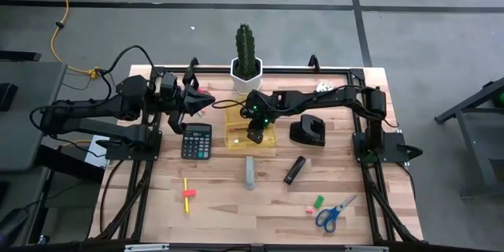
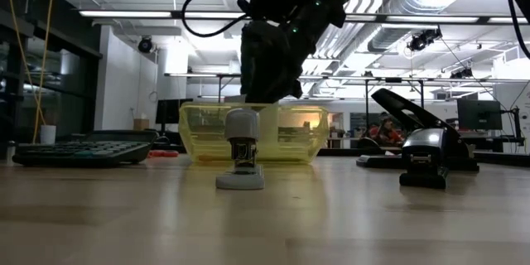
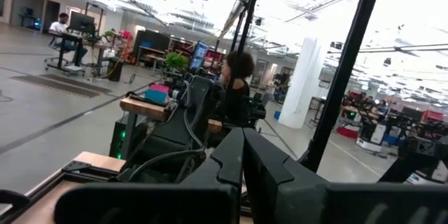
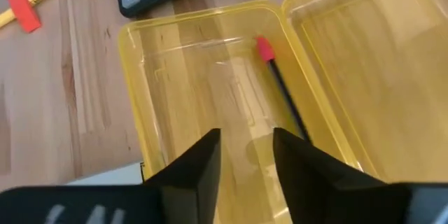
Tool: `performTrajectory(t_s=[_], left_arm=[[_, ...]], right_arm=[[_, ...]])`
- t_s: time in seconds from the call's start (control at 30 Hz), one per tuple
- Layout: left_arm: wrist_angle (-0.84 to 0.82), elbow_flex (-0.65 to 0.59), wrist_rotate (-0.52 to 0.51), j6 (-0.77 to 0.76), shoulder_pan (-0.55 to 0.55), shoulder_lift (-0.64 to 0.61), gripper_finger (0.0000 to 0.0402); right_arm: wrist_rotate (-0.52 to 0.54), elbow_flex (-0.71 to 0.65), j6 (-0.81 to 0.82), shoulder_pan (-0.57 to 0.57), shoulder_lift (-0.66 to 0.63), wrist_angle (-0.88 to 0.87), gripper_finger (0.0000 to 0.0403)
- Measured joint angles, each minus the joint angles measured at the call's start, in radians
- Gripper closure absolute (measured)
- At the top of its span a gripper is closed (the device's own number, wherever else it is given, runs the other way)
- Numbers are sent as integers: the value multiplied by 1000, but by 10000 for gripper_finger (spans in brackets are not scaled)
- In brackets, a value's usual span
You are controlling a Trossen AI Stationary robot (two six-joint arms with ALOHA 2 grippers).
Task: Pick & place school supplies into a supply box
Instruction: Put the red scissors into the yellow supply box
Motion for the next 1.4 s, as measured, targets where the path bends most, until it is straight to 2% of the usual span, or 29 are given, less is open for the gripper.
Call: performTrajectory(t_s=[0.13,0.3,0.4,0.5,0.67,0.77,0.83,0.97,1.4], left_arm=[[0,0,-14,0,0,0,401],[-25,0,-15,0,0,0,401],[-57,0,-14,0,0,0,402],[-84,0,-14,0,0,0,401],[-100,0,-14,0,0,0,401],[-100,0,-14,0,0,0,401],[-100,0,-18,0,0,0,401],[-100,0,-30,0,0,0,401],[-100,0,-45,0,0,0,401]], right_arm=[[-1,0,-51,-12,-50,-10,258],[-3,-7,-136,-45,-187,-57,253],[1,-91,-145,-60,-310,3,253],[2,-279,-68,-63,-465,184,252],[4,-583,126,-47,-725,672,252],[10,-695,136,-33,-827,909,252],[28,-743,102,-24,-876,998,252],[77,-775,81,-14,-930,1008,252],[71,-765,71,-13,-930,1005,252]])
